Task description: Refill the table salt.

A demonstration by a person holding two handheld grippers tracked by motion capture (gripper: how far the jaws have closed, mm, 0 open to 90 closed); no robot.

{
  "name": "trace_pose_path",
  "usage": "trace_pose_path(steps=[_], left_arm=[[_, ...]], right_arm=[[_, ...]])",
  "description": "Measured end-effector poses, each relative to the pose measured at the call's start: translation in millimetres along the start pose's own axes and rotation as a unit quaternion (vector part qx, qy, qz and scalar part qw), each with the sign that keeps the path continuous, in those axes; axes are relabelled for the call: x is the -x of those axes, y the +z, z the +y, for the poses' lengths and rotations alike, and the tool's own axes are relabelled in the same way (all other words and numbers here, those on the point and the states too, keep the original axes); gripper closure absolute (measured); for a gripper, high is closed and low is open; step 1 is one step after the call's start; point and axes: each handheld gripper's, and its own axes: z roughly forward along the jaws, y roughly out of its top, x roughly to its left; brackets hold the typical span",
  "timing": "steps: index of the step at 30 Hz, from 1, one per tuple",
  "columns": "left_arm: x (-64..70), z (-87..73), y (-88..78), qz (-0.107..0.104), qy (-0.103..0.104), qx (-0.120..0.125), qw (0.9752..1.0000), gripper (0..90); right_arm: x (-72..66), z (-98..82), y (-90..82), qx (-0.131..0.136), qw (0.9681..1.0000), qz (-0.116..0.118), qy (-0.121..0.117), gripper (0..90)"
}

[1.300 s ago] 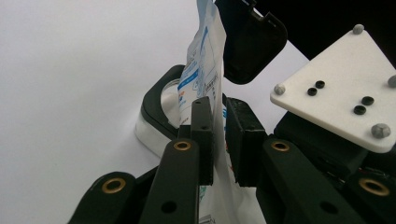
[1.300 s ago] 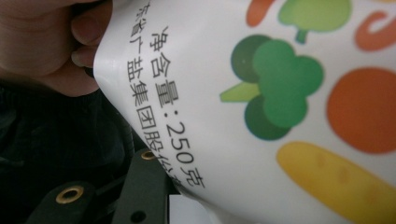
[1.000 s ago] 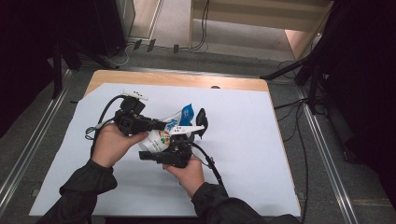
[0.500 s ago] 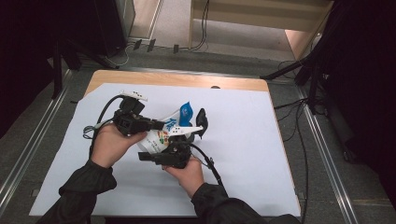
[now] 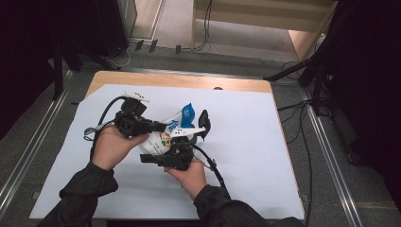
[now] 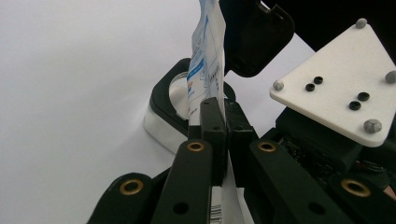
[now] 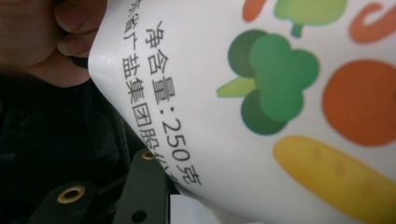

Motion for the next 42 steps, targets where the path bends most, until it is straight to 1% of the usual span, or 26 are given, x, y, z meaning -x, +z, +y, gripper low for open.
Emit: trace_pose_path(steps=[3, 5, 11, 14, 16, 18, 19, 21, 26, 32, 35, 38, 40, 42], left_arm=[[0.3, 0.0, -0.1, 0.004, 0.0, 0.0, 1.0, 90.0], [0.5, 0.1, 0.0, 0.006, 0.002, 0.0, 1.0, 90.0], [-1.3, -0.1, -0.7, 0.004, 0.0, -0.001, 1.0, 90.0], [-0.9, -0.1, -0.6, 0.003, 0.0, -0.003, 1.0, 90.0], [0.5, 0.0, -0.1, 0.005, 0.0, 0.001, 1.0, 90.0], [1.0, 0.3, -0.2, 0.001, -0.001, 0.005, 1.0, 89.8], [0.7, 0.5, -0.7, -0.004, -0.003, 0.006, 1.0, 89.5], [0.9, 0.5, -1.0, -0.005, -0.002, 0.006, 1.0, 88.5], [2.2, 0.8, -0.7, -0.008, -0.001, 0.007, 0.9999, 86.0], [2.4, 0.7, -0.4, -0.009, -0.001, 0.008, 0.9999, 84.9], [2.7, 0.8, 0.2, -0.007, 0.0, 0.007, 1.0, 85.6], [3.5, 0.9, 0.7, 0.002, 0.001, 0.007, 1.0, 87.4], [3.7, 1.1, 1.6, 0.004, -0.002, 0.007, 1.0, 87.8], [4.6, 0.9, 2.6, 0.011, 0.0, 0.005, 0.9999, 88.9]], right_arm=[[-0.6, -0.5, 0.3, -0.001, 1.0, -0.003, -0.002, 65.8], [-1.5, -0.8, 0.8, 0.0, 0.9999, -0.009, -0.005, 64.0], [-2.0, -1.1, 0.7, 0.001, 0.9999, -0.011, -0.003, 65.0], [-2.5, -1.1, 0.9, 0.0, 1.0, -0.007, 0.0, 66.3], [-2.8, -1.1, 0.5, 0.001, 1.0, -0.005, 0.003, 66.8], [-3.3, -0.6, -0.2, 0.005, 1.0, -0.002, 0.002, 67.1], [-3.3, -0.3, -0.7, 0.005, 1.0, 0.001, 0.003, 67.1], [-3.4, 0.1, -1.1, 0.008, 1.0, 0.005, 0.003, 67.1], [-2.2, 0.3, -1.7, 0.014, 0.9996, 0.019, 0.014, 67.1], [-2.4, 0.6, -2.2, 0.015, 0.9997, 0.017, 0.011, 67.1], [-2.3, 0.7, -2.3, 0.014, 0.9997, 0.015, 0.011, 67.1], [-2.1, 0.6, -2.2, 0.014, 0.9998, 0.014, 0.011, 67.1], [-2.0, 0.6, -2.3, 0.013, 0.9998, 0.011, 0.011, 67.1], [-2.0, 0.4, -2.0, 0.011, 0.9998, 0.008, 0.011, 67.1]])
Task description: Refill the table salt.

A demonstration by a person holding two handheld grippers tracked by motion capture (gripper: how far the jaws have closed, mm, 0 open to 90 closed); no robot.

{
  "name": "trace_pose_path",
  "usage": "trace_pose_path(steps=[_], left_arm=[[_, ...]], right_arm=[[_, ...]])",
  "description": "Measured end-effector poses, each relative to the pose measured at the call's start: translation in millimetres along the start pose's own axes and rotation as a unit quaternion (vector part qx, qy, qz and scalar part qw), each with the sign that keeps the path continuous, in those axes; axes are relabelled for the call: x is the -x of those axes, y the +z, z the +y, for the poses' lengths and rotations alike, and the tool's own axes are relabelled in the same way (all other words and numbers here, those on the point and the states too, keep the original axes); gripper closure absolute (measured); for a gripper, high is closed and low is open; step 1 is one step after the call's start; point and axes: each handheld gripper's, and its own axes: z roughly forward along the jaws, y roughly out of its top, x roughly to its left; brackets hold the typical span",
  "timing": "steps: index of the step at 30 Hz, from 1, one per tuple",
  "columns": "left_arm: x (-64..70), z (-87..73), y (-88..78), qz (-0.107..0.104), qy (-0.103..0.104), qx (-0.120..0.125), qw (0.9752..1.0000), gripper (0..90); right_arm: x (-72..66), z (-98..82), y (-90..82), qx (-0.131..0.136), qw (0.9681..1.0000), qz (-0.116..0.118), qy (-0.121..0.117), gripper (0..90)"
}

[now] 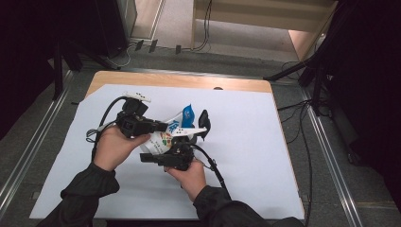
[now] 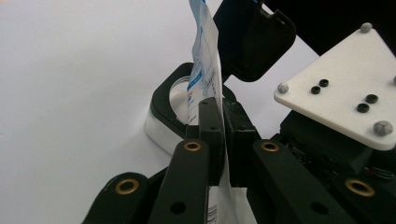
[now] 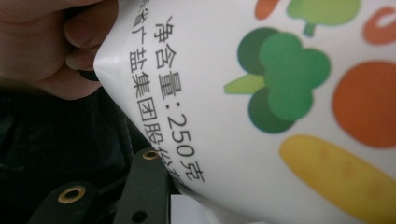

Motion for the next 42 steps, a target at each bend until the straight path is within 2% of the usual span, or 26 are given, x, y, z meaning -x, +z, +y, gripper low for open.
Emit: trace_pose_path(steps=[9, 14, 18, 26, 37, 42], left_arm=[[3.3, 0.1, 0.5, 0.012, 0.01, -0.001, 0.9999, 89.4], [3.7, 0.1, 1.3, 0.012, 0.01, -0.002, 0.9999, 89.5], [4.0, -0.2, 2.9, 0.014, 0.014, -0.007, 0.9998, 89.6], [4.3, -0.3, 3.4, 0.01, 0.013, -0.005, 0.9999, 89.3], [3.8, -0.1, 2.1, 0.005, 0.016, 0.003, 0.9999, 87.6], [2.1, -0.1, -0.3, -0.005, 0.012, 0.009, 0.9999, 85.0]], right_arm=[[0.1, -0.1, 1.0, -0.003, 1.0, -0.001, 0.0, 64.7], [0.4, -0.7, 2.0, -0.007, 1.0, -0.002, 0.002, 62.9], [0.2, -1.6, 3.6, -0.014, 0.9998, -0.01, -0.005, 63.3], [1.1, -1.5, 3.3, -0.017, 0.9997, -0.017, -0.007, 65.2], [2.4, 0.4, 1.1, -0.01, 0.9999, -0.005, 0.004, 66.9], [1.5, 3.4, -1.5, -0.006, 1.0, -0.002, -0.002, 67.5]])
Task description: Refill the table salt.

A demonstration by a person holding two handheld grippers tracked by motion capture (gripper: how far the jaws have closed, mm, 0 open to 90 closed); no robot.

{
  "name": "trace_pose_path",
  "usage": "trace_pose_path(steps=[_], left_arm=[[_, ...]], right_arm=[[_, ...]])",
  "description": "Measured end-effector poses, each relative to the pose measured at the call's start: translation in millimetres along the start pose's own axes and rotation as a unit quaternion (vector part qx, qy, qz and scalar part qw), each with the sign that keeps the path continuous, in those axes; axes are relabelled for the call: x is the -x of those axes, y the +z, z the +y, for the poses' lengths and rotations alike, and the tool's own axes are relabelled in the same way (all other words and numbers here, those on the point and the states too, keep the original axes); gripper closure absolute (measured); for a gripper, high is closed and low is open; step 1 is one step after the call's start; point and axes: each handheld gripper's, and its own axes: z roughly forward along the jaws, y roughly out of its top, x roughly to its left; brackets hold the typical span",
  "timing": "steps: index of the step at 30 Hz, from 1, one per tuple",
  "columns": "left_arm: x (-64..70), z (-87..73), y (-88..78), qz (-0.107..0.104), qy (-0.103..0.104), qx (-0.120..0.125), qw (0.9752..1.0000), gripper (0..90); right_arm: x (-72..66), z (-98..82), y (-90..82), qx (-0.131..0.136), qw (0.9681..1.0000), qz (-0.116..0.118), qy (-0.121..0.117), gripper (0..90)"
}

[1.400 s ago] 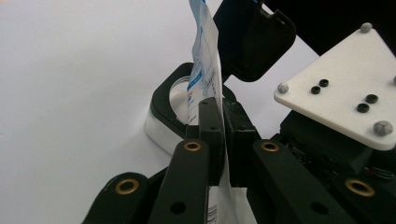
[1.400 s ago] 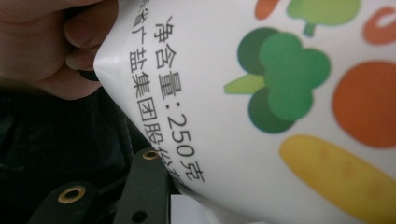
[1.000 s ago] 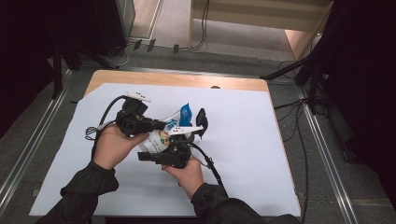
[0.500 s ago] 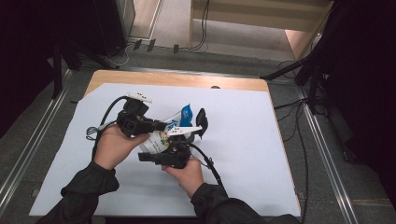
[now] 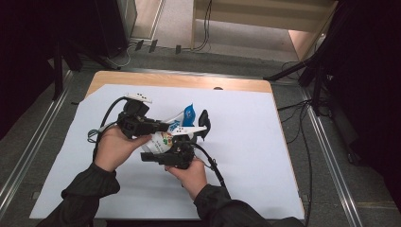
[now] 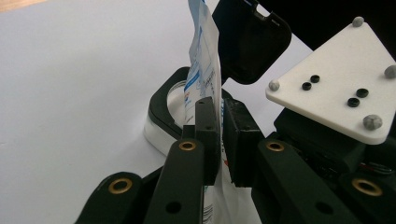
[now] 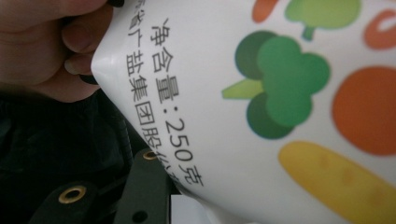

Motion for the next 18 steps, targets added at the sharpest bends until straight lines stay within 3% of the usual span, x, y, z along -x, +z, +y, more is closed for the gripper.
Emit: trace_pose_path(steps=[10, 18], left_arm=[[-0.1, -0.8, -0.9, -0.002, -0.001, 0.001, 1.0, 82.4], [-0.7, -1.7, -1.8, -0.003, -0.003, -0.002, 1.0, 83.1]], right_arm=[[0.6, 1.1, -0.3, 0.004, 0.9998, 0.015, 0.015, 67.6], [2.7, 0.4, 0.6, 0.004, 0.9998, 0.015, 0.009, 67.3]])
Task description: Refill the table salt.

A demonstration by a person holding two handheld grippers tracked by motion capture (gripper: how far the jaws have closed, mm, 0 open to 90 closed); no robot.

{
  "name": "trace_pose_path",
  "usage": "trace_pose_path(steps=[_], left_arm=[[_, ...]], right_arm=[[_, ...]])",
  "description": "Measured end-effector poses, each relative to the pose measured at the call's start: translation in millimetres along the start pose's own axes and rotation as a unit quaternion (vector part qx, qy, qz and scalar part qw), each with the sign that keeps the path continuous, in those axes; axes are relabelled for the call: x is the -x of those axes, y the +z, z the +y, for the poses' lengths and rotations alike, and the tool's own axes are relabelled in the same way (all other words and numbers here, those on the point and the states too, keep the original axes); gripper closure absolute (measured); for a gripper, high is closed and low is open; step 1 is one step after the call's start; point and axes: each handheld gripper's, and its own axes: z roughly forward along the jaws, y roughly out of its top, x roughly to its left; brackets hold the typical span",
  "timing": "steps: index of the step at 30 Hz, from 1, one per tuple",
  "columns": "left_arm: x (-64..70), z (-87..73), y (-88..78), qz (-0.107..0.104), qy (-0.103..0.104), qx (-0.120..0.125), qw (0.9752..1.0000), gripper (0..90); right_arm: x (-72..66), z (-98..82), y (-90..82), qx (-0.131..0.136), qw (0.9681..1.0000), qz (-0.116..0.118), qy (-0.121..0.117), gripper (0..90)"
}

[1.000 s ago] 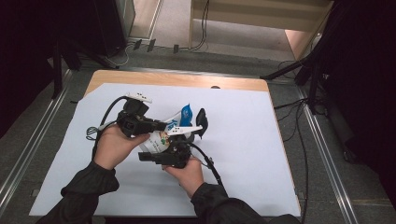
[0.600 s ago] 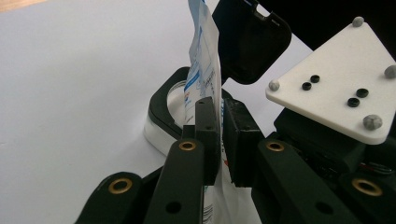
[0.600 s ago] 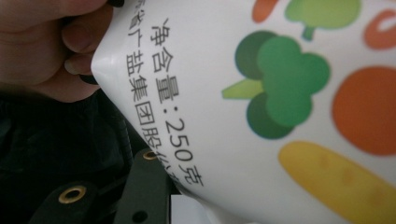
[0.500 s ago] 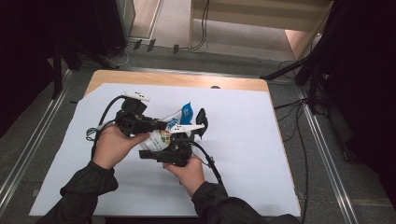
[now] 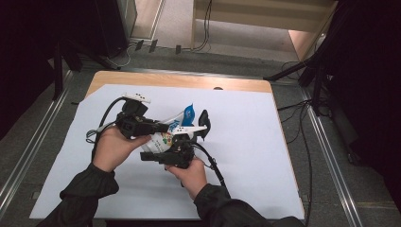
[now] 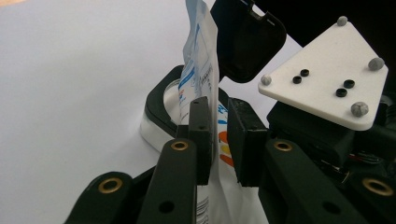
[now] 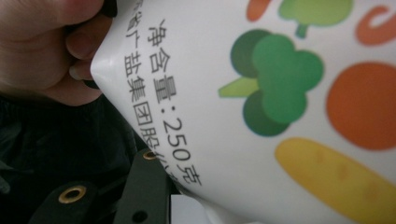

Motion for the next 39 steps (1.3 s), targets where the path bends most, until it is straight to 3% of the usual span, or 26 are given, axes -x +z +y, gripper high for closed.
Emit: trace_pose_path(steps=[6, 15, 22, 29, 39], left_arm=[[2.7, -0.7, 0.2, 0.023, 0.008, -0.002, 0.9997, 89.9], [2.1, -0.5, -1.3, 0.02, 0.008, -0.002, 0.9998, 90.0], [2.6, -0.2, -2.1, 0.022, 0.008, -0.002, 0.9997, 90.0], [3.1, 0.4, -2.0, 0.003, 0.008, 0.002, 1.0, 84.6], [1.4, -0.4, -1.6, -0.001, 0.004, -0.003, 1.0, 80.4]], right_arm=[[0.4, -1.7, 3.3, -0.01, 0.9998, -0.015, -0.001, 65.7], [-3.0, -2.7, 4.7, -0.014, 0.9995, -0.028, -0.011, 61.0], [-2.9, -2.6, 3.9, -0.012, 0.9993, -0.034, -0.009, 64.2], [-2.7, -2.2, 1.9, 0.002, 0.9999, -0.01, 0.013, 66.7], [-0.1, -1.7, 0.5, 0.011, 0.9995, 0.005, 0.03, 67.1]])
